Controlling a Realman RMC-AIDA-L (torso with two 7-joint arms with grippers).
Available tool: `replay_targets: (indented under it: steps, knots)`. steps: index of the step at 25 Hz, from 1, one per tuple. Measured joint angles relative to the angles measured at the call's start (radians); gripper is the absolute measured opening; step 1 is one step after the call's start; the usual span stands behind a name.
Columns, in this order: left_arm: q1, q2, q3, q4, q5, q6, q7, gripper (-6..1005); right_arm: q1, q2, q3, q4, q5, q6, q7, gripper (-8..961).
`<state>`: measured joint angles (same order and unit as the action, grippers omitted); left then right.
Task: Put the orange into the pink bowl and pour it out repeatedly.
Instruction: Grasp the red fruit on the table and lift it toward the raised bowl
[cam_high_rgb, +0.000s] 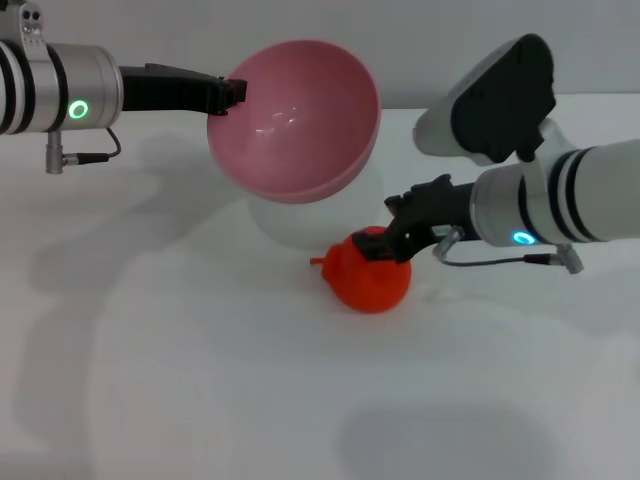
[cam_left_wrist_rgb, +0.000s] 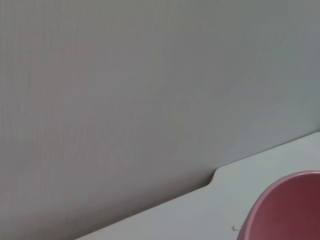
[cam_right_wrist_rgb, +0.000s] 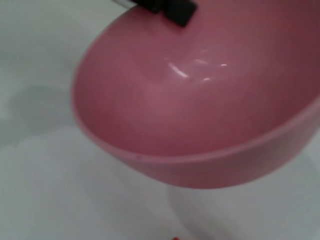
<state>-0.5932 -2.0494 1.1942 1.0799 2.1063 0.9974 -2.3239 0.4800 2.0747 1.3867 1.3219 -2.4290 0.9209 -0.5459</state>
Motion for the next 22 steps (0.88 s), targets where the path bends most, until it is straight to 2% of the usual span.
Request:
replay_targets:
  steps: [12, 22]
  knots:
    - [-0.001, -0.003, -0.001, 0.0, 0.0, 0.001, 0.0, 48, 0.001, 0.001, -0.034, -0.08, 0.034, -0.005, 0.008, 650]
    - [-0.001, -0.003, 0.009, 0.0, -0.002, 0.003, 0.0, 48, 0.018, 0.004, -0.078, -0.16, 0.036, -0.102, 0.007, 650]
